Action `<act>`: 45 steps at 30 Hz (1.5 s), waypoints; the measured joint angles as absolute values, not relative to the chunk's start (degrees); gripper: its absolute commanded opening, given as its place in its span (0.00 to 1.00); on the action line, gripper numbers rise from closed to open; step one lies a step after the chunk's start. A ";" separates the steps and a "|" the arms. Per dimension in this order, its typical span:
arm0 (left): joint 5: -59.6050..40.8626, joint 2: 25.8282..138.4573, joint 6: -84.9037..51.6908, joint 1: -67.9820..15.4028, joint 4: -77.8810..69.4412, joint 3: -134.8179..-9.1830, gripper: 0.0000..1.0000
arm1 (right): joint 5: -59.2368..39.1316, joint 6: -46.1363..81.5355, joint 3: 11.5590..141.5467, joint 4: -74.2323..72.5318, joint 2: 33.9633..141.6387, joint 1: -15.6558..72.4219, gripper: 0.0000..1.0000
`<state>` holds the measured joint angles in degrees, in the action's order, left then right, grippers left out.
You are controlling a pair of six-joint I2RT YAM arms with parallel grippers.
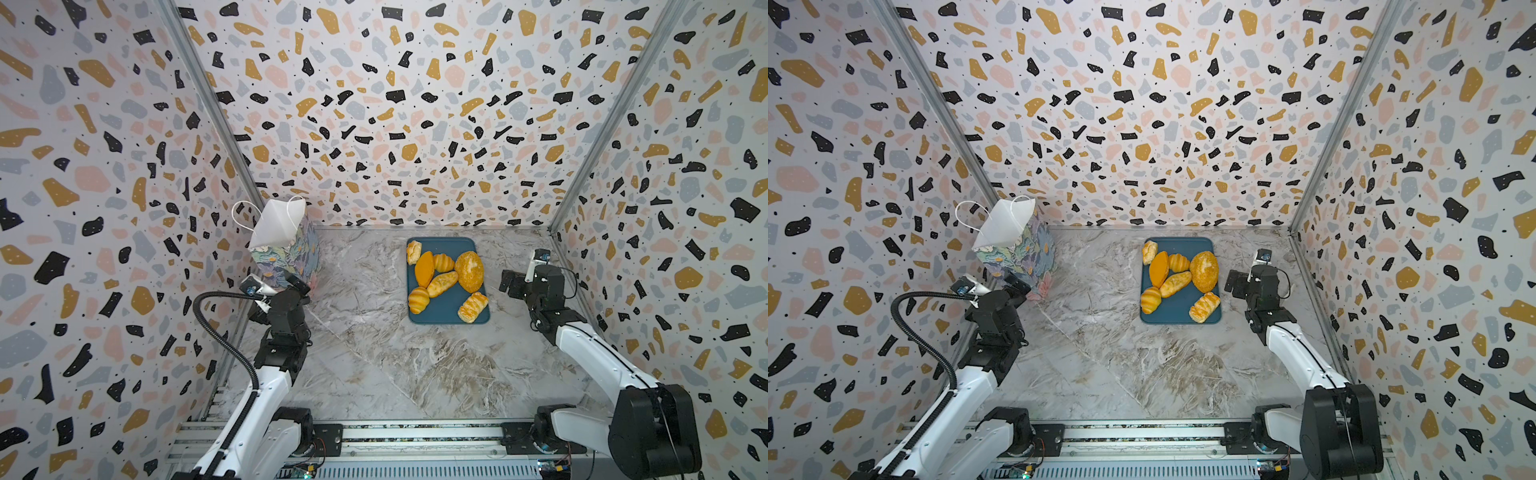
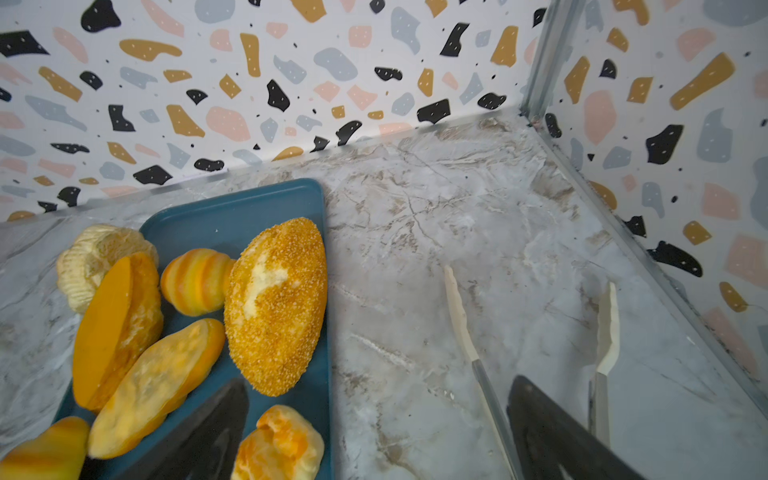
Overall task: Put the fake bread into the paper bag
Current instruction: 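Lift the paper bag with the left gripper while the right arm rises over the tray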
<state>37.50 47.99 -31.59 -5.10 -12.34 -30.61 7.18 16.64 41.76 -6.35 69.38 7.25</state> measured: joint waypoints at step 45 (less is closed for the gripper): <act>5.89 94.08 -15.07 0.38 47.22 -115.18 0.99 | -5.17 13.78 56.82 20.64 73.52 7.25 0.99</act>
